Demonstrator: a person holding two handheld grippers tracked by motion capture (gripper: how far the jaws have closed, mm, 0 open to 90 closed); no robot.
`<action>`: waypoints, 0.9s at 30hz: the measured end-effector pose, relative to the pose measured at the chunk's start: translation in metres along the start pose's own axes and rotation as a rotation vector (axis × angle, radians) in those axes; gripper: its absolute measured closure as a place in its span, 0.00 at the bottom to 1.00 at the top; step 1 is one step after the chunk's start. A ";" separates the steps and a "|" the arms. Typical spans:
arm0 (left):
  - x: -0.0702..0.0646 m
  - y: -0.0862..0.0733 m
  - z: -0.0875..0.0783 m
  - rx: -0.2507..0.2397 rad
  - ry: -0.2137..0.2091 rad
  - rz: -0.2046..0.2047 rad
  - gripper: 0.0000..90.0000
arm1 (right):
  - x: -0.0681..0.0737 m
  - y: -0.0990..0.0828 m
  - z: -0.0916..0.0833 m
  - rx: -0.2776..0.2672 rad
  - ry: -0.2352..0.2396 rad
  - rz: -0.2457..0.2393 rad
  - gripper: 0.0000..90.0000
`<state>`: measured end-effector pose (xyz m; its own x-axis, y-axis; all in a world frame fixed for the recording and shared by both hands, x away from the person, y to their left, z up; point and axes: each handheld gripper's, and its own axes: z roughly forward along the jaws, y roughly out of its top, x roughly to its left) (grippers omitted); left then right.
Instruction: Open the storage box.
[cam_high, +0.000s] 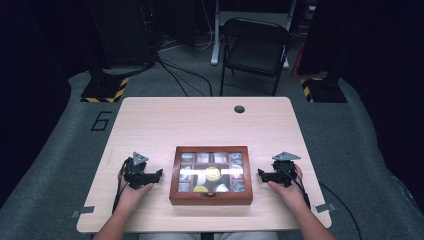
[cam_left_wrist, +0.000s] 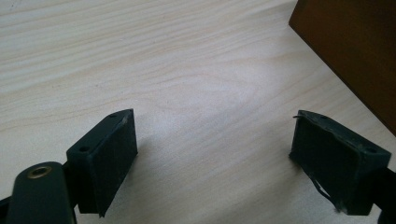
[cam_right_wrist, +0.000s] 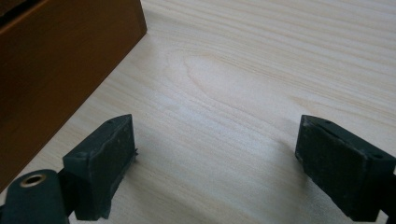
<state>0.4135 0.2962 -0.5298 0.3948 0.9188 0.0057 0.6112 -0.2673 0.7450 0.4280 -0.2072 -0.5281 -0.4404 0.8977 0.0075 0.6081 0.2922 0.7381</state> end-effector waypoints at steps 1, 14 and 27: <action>0.000 0.000 0.000 0.002 -0.004 -0.006 0.16 | 0.000 0.000 0.000 -0.002 0.000 0.001 0.13; 0.000 -0.001 0.000 -0.009 -0.002 -0.004 0.16 | 0.000 -0.001 -0.002 -0.001 -0.007 0.004 0.16; 0.001 -0.001 -0.001 -0.004 -0.007 -0.005 0.18 | 0.001 -0.002 -0.003 -0.008 -0.012 0.014 0.19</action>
<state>0.4126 0.2971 -0.5296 0.3965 0.9180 -0.0024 0.6102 -0.2616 0.7478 0.4244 -0.2079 -0.5277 -0.4240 0.9056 0.0097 0.6088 0.2771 0.7433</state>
